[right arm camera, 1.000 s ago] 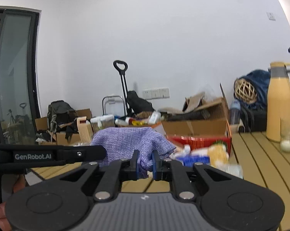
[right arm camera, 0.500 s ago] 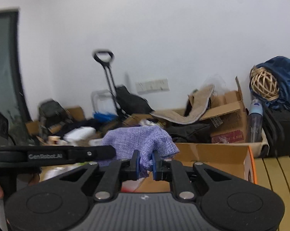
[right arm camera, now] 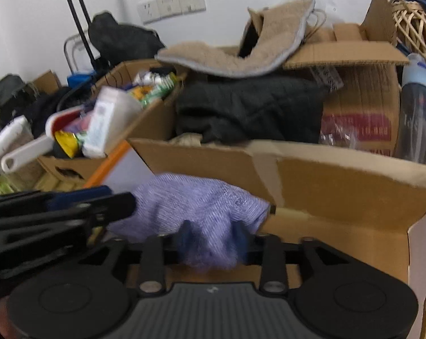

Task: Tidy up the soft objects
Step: 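Carry the purple cloth into the open cardboard box and open the grippers, then move both grippers back over the pile of soft items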

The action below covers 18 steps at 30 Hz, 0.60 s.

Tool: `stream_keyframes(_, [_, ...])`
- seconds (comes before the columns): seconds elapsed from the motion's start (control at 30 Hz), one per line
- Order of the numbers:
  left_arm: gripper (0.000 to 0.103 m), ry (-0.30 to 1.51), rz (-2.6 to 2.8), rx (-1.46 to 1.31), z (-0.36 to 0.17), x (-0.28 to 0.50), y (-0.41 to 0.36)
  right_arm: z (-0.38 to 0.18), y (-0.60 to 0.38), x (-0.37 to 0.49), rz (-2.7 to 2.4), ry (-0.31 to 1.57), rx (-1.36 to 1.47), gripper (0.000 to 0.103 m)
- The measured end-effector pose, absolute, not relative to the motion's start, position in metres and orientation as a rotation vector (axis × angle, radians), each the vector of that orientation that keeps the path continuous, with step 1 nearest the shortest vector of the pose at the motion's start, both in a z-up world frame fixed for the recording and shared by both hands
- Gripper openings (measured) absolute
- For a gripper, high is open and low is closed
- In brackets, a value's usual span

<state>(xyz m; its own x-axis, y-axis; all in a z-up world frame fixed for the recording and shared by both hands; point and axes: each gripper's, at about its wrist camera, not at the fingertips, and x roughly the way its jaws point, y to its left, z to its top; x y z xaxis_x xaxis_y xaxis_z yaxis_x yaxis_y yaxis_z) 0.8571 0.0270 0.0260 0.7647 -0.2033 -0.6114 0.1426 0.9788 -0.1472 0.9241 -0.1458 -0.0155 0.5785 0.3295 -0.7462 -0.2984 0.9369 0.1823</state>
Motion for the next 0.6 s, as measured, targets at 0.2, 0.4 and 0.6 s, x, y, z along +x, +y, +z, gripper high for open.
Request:
stream_keyframes(0.2, [0.041, 0.588, -0.194, -0.070, 0.099, 0.801, 0.037, 0.045, -0.162, 0.880, 0.372, 0.808, 0.029, 0.051])
stream_keyframes(0.4, [0.059, 0.469, -0.178, -0.012, 0.179, 0.694, 0.043, 0.147, -0.194, 0.782, 0.349, 0.648, -0.017, 0.066])
stream_keyframes(0.6, [0.073, 0.398, -0.154, -0.001, 0.202, 0.581, 0.055, 0.195, -0.240, 0.658, 0.315, 0.516, -0.026, 0.083])
